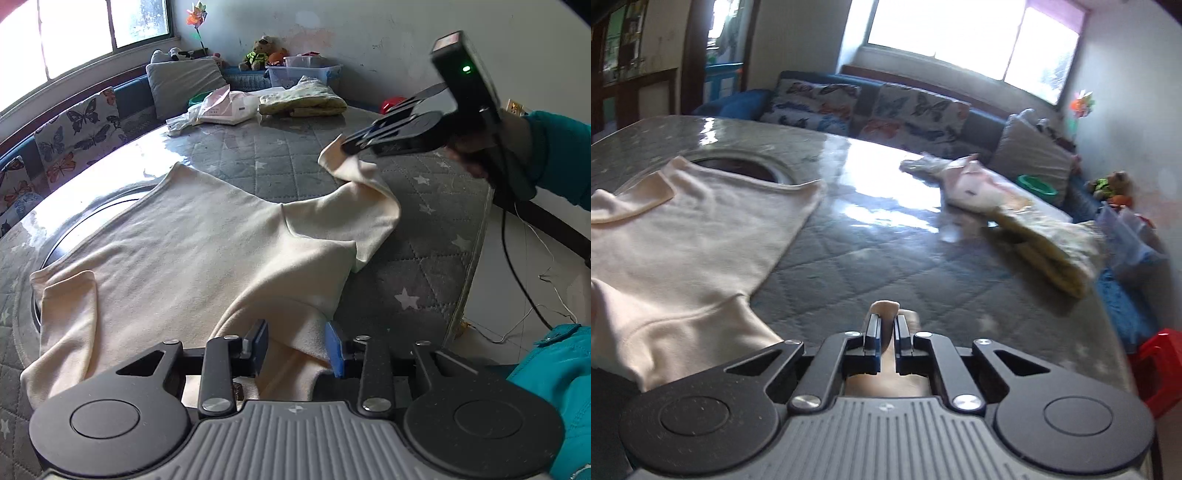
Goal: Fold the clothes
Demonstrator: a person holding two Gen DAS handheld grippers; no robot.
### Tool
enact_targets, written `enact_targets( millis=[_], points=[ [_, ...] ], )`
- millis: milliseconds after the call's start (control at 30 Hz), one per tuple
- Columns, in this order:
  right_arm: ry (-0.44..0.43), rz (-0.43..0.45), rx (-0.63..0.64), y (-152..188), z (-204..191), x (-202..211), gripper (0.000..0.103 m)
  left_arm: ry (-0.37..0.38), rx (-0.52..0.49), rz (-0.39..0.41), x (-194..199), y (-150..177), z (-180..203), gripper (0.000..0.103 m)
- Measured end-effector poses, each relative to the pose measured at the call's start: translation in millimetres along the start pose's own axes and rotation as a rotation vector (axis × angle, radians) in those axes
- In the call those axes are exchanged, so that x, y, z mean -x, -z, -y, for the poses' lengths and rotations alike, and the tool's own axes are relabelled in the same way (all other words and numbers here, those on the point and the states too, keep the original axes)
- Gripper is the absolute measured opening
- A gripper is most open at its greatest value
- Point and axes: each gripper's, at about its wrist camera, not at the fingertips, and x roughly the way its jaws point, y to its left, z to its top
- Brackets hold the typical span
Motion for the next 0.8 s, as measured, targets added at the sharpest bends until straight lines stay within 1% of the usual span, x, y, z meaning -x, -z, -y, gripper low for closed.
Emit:
enact_targets(
  millis=[100,133,233,267,300,333,367,433,467,500,533,600,733,800],
  points=[
    [0.078,0.007,-0.021,8,16,10,0.005,0.002,0.010,-0.007,-5,1,0,0.028],
    [0.118,-0.001,-0.042,14,25,13,0.005,0.004,0.016,-0.010,-7,2,0,0.023],
    [0.171,-0.053,-0.099,29,43,14,0.007,0.015,0.016,-0.017,-12,6,3,0.015],
    [0.177,-0.064,-0.110,33,46,15,0.008,0.016,0.014,-0.019,-13,7,4,0.013],
    [0.181,-0.072,-0.118,37,49,16,0.009,0.014,0.011,-0.020,-14,8,6,0.012],
    [0.184,-0.071,-0.120,40,49,18,0.011,0.012,0.008,-0.019,-14,9,8,0.008],
    [0.183,-0.063,-0.117,40,48,21,0.013,0.017,0.012,-0.016,-12,8,8,0.006],
    [0.168,-0.040,-0.098,38,42,27,0.016,0.042,0.028,-0.011,-8,7,9,0.005],
    [0.154,-0.025,-0.086,36,38,30,0.018,0.056,0.029,-0.008,-5,7,11,0.005],
    [0.127,-0.003,-0.069,31,31,35,0.024,0.069,0.030,-0.007,-3,7,12,0.005],
    [0.095,0.018,-0.055,26,24,40,0.027,0.081,0.030,-0.008,-1,7,14,0.005],
    [-0.003,0.041,-0.038,17,7,44,0.034,0.095,0.035,-0.013,0,8,16,0.005],
    [-0.216,0.059,-0.011,1,-26,47,0.035,0.065,0.038,0.008,9,10,12,0.007],
    [-0.306,0.059,0.020,-3,-44,47,0.035,0.049,0.050,0.029,18,11,6,0.008]
  ],
)
